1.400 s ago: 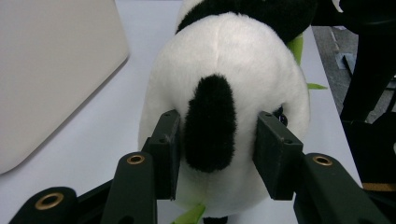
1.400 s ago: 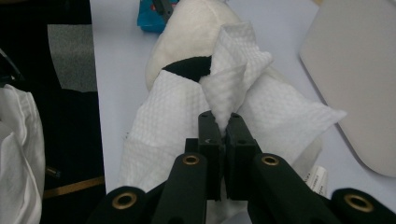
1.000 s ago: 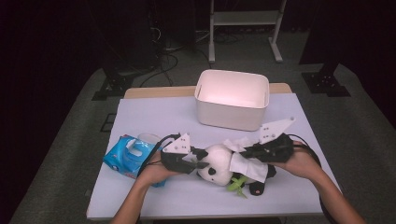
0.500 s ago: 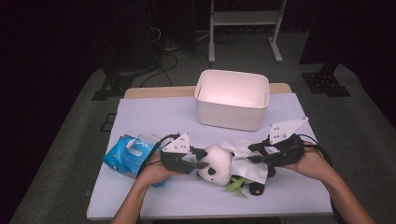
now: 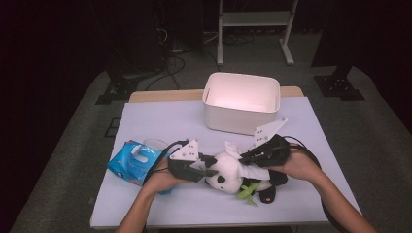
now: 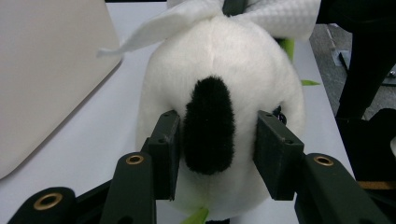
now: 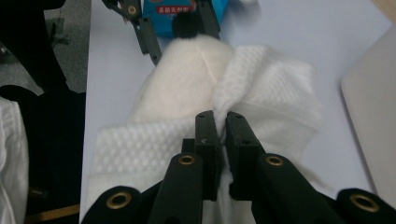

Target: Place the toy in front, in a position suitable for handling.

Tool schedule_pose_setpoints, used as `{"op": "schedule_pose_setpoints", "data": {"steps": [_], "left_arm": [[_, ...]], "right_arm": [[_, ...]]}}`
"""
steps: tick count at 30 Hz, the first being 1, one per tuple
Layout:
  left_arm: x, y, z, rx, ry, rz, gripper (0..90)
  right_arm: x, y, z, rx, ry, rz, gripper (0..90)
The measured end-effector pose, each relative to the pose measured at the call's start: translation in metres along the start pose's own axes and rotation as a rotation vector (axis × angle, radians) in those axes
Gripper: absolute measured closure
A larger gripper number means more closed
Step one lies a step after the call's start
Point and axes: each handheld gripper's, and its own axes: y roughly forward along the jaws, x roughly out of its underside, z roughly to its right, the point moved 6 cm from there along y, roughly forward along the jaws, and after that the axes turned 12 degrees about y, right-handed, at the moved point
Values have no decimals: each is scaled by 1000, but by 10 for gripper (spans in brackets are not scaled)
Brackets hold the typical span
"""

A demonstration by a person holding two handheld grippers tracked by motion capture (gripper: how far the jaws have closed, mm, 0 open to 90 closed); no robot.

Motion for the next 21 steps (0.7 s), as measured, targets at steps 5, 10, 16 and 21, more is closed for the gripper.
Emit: {"op": "schedule_pose_setpoints", "data": {"steps": [5,10,16,21], "left_arm": [[-2,2,3,13,10,14,542],[0,2,3,16,9,5,541],[-3,4,3,16,8,10,541],[-3,5,5,14,15,-2,541]], "right_arm": [[-24,6,-10,-38,-26,56,843],[-32,20,-19,-42,-69,22,843],[-22,7,-17,-13,-63,3,844],[-38,26,-30,-35,-108,-20,844]]}}
